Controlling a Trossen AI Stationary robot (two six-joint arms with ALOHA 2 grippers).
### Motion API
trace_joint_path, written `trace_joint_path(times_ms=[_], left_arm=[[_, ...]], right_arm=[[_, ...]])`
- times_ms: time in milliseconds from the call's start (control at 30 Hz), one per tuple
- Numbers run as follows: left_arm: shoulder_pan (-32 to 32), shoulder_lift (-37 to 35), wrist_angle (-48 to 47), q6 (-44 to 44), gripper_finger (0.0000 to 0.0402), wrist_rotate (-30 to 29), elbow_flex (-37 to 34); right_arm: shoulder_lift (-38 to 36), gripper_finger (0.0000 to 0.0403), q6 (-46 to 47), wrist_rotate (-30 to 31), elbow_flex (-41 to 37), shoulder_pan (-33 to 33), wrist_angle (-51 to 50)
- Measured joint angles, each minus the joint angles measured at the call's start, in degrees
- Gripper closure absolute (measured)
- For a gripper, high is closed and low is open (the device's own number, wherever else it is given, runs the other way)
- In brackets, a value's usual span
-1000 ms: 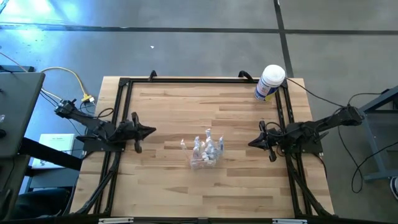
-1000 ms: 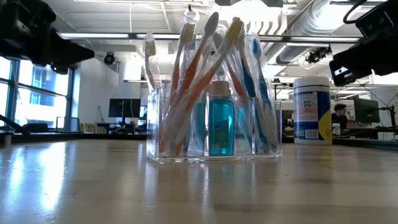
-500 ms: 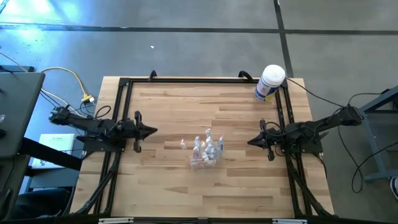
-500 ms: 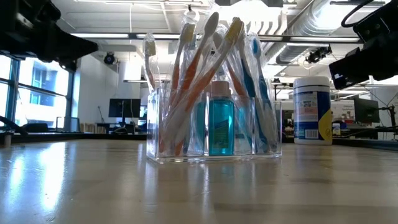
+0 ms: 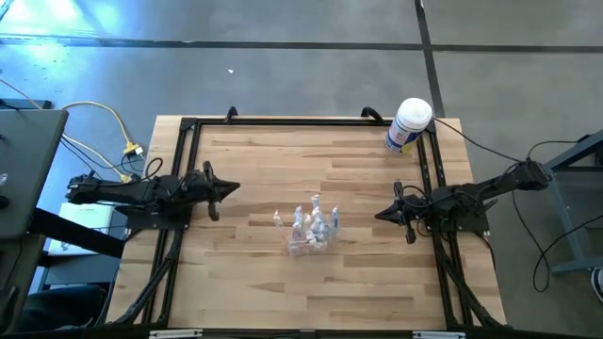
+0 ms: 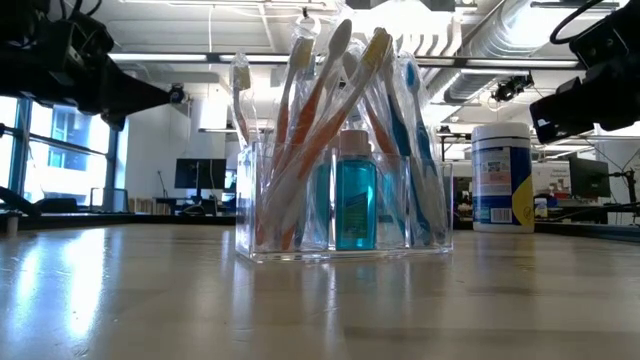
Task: Pick & Place toothbrushing station
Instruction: Return to Home Position
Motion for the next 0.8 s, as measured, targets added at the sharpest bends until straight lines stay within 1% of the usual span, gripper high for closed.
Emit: trace_joint_path(times_ms=[367, 600, 800], left_arm=[[-0.02, 0.0, -0.03, 0.4, 0.0399, -0.54, -0.02], [-0.02, 0.0, -0.03, 6.59, 0.0399, -0.59, -0.02], [-0.02, 0.0, -0.01, 6.12, 0.0399, -0.59, -0.02]], right_arm=[[0.0, 0.0401, -0.28, -0.01, -0.02, 0.0, -0.4], [0.0, 0.0401, -0.37, -0.03, -0.02, 0.0, -0.4], [0.0, 0.0401, -0.37, -0.03, -0.04, 0.0, -0.4]])
